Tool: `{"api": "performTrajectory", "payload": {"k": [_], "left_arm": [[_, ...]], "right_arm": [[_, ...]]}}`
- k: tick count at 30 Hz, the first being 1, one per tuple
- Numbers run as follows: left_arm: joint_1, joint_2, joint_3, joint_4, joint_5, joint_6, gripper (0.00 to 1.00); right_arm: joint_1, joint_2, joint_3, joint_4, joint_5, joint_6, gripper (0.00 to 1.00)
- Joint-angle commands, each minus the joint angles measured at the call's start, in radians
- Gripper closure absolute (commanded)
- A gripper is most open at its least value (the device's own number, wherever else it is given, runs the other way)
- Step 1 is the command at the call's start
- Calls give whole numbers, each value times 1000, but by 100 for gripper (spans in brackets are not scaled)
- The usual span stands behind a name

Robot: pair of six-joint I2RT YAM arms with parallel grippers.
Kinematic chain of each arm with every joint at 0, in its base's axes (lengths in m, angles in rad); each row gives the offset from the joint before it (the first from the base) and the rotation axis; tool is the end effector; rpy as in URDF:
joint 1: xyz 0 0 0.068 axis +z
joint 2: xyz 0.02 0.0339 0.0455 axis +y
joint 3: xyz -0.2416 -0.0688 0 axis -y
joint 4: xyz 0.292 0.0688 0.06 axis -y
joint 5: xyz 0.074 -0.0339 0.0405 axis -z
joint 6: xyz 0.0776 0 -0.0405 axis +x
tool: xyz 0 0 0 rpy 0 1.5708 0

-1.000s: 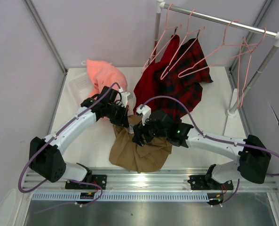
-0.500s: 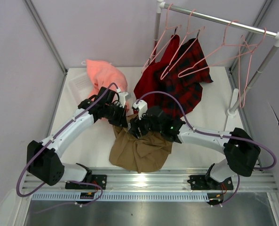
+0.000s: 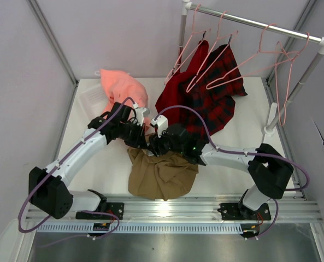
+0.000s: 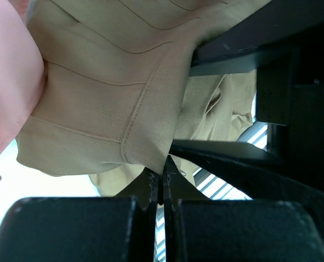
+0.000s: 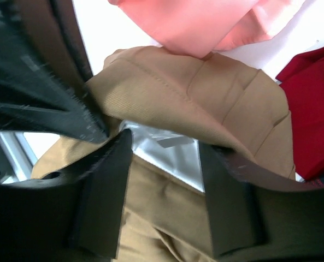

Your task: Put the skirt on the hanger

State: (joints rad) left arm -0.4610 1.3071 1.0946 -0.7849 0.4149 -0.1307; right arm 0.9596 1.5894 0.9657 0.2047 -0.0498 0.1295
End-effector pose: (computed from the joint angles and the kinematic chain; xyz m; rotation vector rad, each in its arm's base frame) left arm 0.2850 -0.1765 0.2220 0.5897 2.5516 -0.7509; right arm 0.2464 0.3584 0.1716 -0.8647 1.8795 0.7399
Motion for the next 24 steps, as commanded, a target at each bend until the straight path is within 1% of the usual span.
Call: {"api": "performTrajectory", "payload": {"k": [1,2,3,5,6,7,8,10,13,15,16,18,20,21,22,23,24], "left_arm": [[8,-49,-2,6,25,-12,100],[10,-55,-4,4,25,-12,100],[12,-57,-6,4,22,-14,100],[13,-58,-6,4,18,-15,100],[13,-57,-9,3,7,-18,99],[13,-54,-9,1,-16,-18,99],[15,-52,-3,-7,-31,-18,99],[15,-54,-1,-8,-57,-20,97],[15,-57,13,-8,-106,-30,87],[15,-69,21,-2,-108,-33,87],[15,-75,22,4,-87,-33,89],[15,-91,13,25,-73,-37,90],[15,-89,17,16,-93,-43,87],[15,-85,21,-11,-134,-50,83],[15,-82,22,-20,-154,-52,75],[15,-83,30,-30,-165,-50,68],[15,-89,30,-33,-175,-50,57]], "right_arm": [[-5,15,21,117,48,-28,46],[-7,12,7,139,48,-31,50],[-10,9,2,145,48,-33,59],[-15,0,5,141,47,-25,70],[-15,-8,11,128,41,-24,86],[-13,-15,18,93,33,-19,94],[-10,-37,24,73,18,-7,100],[-2,-66,28,27,-10,12,100],[13,-118,18,-14,-36,64,100],[16,-140,7,-30,-50,103,100],[21,-144,-5,-19,-51,110,100],[25,-154,-34,7,-36,125,100],[27,-152,-29,-13,-30,136,100],[25,-152,-18,-28,-24,145,100],[25,-152,-7,-57,-24,150,100],[27,-154,8,-70,-25,151,100],[27,-154,17,-80,-25,156,100]]}}
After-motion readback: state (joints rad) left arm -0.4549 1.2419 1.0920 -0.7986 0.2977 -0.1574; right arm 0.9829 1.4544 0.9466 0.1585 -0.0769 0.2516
